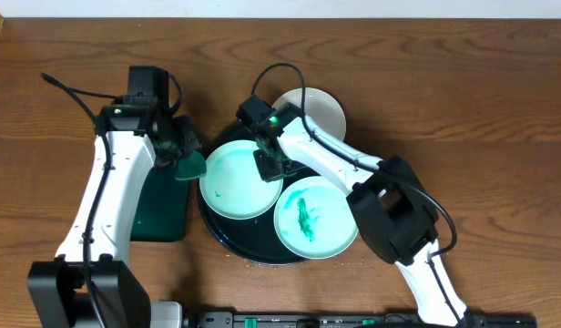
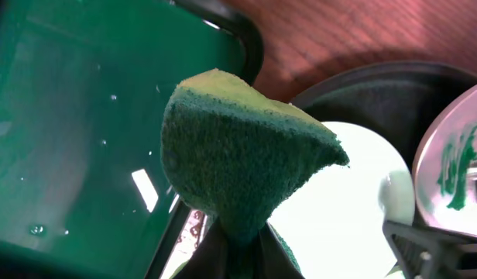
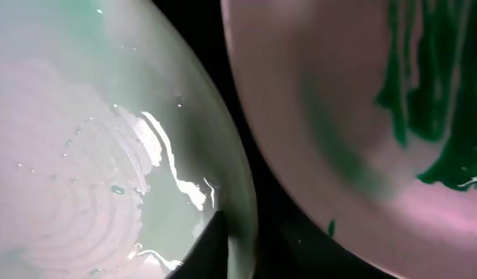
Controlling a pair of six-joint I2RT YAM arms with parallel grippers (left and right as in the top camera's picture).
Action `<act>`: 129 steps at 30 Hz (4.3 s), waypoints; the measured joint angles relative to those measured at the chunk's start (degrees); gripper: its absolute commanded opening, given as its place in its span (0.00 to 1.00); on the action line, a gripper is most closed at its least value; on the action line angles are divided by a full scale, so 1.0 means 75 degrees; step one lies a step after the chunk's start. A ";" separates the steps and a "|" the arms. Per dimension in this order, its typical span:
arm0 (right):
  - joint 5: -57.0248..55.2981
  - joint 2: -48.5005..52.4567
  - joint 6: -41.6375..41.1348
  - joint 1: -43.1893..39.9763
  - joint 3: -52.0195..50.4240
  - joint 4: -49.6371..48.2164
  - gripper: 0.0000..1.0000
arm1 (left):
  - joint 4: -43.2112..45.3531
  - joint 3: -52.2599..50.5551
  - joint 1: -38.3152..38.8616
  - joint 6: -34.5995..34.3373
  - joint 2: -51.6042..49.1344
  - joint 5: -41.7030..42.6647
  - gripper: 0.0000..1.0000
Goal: Clean dirty plates on tray and stack at the side
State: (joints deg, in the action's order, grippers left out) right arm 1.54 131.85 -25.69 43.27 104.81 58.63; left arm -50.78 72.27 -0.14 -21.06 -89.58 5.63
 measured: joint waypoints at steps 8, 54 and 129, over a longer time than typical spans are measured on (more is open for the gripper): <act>0.0003 -0.0050 -0.0061 -0.0006 -0.0058 -0.0169 0.01 | 0.0391 -0.0816 0.0560 -0.0230 -0.0012 0.0067 0.07; 0.0015 -0.0076 -0.0061 -0.0006 -0.0114 -0.0259 0.01 | 0.2643 -0.2978 0.1926 -0.1145 0.0015 -0.0452 0.07; -0.9410 -0.2317 0.0428 0.3325 0.0466 0.0953 0.01 | -0.0189 0.0268 -0.2667 -0.0329 0.1358 -0.0391 0.08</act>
State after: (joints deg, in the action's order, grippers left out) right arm -69.04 114.48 -22.48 68.20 108.31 65.78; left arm -52.21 74.28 -20.14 -23.53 -79.40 2.70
